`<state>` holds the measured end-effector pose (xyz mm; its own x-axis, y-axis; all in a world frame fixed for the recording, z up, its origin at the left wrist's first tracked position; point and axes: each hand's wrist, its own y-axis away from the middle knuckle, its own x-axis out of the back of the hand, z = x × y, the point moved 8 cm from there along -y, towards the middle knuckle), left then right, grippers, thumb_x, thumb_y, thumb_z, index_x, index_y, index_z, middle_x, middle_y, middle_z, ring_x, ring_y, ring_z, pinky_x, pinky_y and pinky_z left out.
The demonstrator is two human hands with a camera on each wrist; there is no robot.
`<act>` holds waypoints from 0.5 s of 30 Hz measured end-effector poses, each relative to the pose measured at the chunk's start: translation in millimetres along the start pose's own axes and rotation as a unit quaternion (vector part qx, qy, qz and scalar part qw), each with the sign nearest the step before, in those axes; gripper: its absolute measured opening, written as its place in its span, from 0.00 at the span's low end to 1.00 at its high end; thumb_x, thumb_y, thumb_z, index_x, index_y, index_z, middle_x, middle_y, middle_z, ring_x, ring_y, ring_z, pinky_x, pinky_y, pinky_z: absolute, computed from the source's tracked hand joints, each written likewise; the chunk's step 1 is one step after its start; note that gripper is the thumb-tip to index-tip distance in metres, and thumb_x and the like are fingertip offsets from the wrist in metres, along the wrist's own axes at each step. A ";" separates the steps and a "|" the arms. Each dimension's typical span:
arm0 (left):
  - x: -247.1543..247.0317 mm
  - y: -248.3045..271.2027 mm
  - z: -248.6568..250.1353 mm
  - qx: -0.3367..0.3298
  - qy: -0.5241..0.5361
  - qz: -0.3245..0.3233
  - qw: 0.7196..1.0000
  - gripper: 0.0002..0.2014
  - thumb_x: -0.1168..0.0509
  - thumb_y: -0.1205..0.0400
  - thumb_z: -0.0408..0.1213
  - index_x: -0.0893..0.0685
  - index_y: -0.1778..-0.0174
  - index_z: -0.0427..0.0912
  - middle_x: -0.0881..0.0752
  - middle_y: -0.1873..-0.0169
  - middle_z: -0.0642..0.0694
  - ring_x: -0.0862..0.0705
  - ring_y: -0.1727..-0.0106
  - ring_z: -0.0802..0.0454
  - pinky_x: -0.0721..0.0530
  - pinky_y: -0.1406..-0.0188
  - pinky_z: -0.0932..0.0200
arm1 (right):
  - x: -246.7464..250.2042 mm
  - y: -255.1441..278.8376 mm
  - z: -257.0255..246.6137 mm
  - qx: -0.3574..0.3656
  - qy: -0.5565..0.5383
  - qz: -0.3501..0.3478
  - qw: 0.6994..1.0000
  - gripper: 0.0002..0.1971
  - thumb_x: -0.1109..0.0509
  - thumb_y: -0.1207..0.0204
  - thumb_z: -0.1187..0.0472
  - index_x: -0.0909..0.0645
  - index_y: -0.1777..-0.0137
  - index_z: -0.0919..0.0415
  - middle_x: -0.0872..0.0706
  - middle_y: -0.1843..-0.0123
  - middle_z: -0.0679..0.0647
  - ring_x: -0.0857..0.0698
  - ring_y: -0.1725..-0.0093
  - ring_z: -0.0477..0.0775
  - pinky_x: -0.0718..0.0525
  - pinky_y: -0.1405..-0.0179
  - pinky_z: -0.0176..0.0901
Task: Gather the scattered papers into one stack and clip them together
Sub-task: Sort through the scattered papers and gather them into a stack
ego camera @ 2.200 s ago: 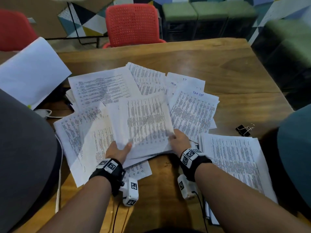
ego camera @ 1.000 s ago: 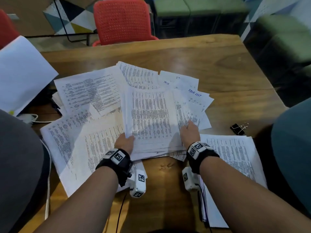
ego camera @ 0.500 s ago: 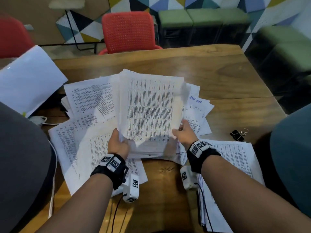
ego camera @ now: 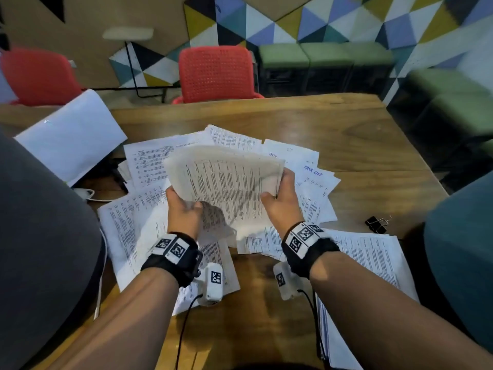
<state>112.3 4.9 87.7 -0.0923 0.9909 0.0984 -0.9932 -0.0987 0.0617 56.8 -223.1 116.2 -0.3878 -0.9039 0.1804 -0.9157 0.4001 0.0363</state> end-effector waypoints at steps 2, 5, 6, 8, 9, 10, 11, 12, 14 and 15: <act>0.4 1.0 -8.2 0.016 -0.009 0.005 1.000 0.26 0.41 0.20 0.19 0.35 0.35 0.52 0.21 0.48 0.47 0.20 0.44 0.47 0.17 0.41 0.47 | -2.3 2.5 9.7 -0.015 0.015 -0.007 1.000 0.25 0.40 0.21 0.72 0.39 0.30 0.48 0.21 0.43 0.47 0.18 0.51 0.45 0.20 0.58 0.33; -0.9 3.7 -25.9 0.056 -0.069 -0.004 0.996 0.18 0.42 0.17 0.22 0.35 0.38 0.45 0.25 0.57 0.49 0.22 0.53 0.48 0.16 0.49 0.45 | -9.3 4.3 30.7 -0.040 0.044 -0.021 0.998 0.19 0.39 0.20 0.70 0.35 0.35 0.51 0.20 0.39 0.54 0.19 0.42 0.53 0.22 0.53 0.35; -1.9 4.2 -31.7 0.065 -0.102 -0.010 0.993 0.14 0.44 0.17 0.23 0.35 0.40 0.43 0.27 0.60 0.49 0.23 0.54 0.47 0.17 0.50 0.44 | -11.6 4.4 37.7 -0.042 0.073 -0.023 0.996 0.16 0.38 0.19 0.68 0.32 0.35 0.54 0.19 0.39 0.56 0.18 0.40 0.55 0.21 0.51 0.37; -6.2 6.2 -36.1 0.062 -0.153 -0.023 0.986 0.08 0.46 0.16 0.25 0.35 0.44 0.39 0.28 0.63 0.48 0.25 0.58 0.46 0.19 0.56 0.47 | -10.5 5.0 45.0 -0.041 0.123 -0.017 0.991 0.15 0.38 0.18 0.61 0.28 0.33 0.59 0.18 0.38 0.56 0.18 0.38 0.57 0.20 0.43 0.46; -9.2 6.0 -32.5 0.049 -0.171 -0.023 0.984 0.07 0.47 0.16 0.25 0.34 0.44 0.37 0.28 0.64 0.47 0.25 0.61 0.47 0.21 0.62 0.50 | -5.9 4.4 43.5 -0.041 0.131 -0.005 0.991 0.16 0.38 0.18 0.58 0.27 0.32 0.60 0.18 0.37 0.55 0.18 0.38 0.56 0.20 0.40 0.47; -13.3 5.3 -26.9 0.033 -0.182 -0.023 0.982 0.06 0.48 0.16 0.25 0.33 0.45 0.36 0.28 0.64 0.47 0.26 0.63 0.47 0.23 0.65 0.53 | 2.3 3.0 39.6 -0.038 0.132 0.014 0.990 0.16 0.38 0.17 0.57 0.26 0.32 0.60 0.17 0.38 0.54 0.18 0.40 0.55 0.20 0.40 0.47; -19.2 4.6 -19.3 0.017 -0.185 -0.026 0.982 0.07 0.49 0.17 0.24 0.33 0.46 0.36 0.28 0.65 0.46 0.26 0.65 0.47 0.24 0.67 0.54 | 13.3 1.5 34.3 -0.033 0.128 0.039 0.990 0.15 0.38 0.17 0.57 0.24 0.33 0.60 0.16 0.42 0.52 0.18 0.44 0.54 0.21 0.43 0.45; -26.8 4.1 -11.0 -0.002 -0.185 -0.030 0.982 0.07 0.51 0.18 0.23 0.33 0.48 0.36 0.29 0.66 0.47 0.27 0.66 0.48 0.26 0.68 0.56 | 26.6 -0.1 28.6 -0.026 0.125 0.070 0.989 0.13 0.38 0.17 0.57 0.23 0.36 0.61 0.17 0.47 0.52 0.18 0.48 0.54 0.21 0.46 0.44; -47.4 7.0 2.1 -0.017 -0.177 -0.058 0.982 0.08 0.52 0.20 0.21 0.34 0.51 0.38 0.30 0.67 0.47 0.29 0.66 0.50 0.31 0.72 0.60 | 55.6 0.0 22.4 -0.010 0.136 0.134 0.982 0.09 0.37 0.19 0.57 0.22 0.45 0.62 0.18 0.58 0.53 0.18 0.57 0.58 0.16 0.54 0.48; -60.2 11.5 6.2 -0.015 -0.180 -0.077 0.981 0.09 0.51 0.20 0.22 0.33 0.51 0.39 0.28 0.66 0.47 0.28 0.66 0.50 0.33 0.74 0.61 | 70.8 3.0 21.1 -0.003 0.152 0.162 0.975 0.08 0.36 0.19 0.57 0.22 0.48 0.62 0.18 0.62 0.54 0.17 0.60 0.59 0.15 0.58 0.49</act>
<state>106.8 -56.4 88.6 0.0853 0.8965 0.4347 -0.9955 0.0582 0.0751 24.4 -289.1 108.3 -0.6070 -0.6436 0.4662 -0.7494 0.6588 -0.0663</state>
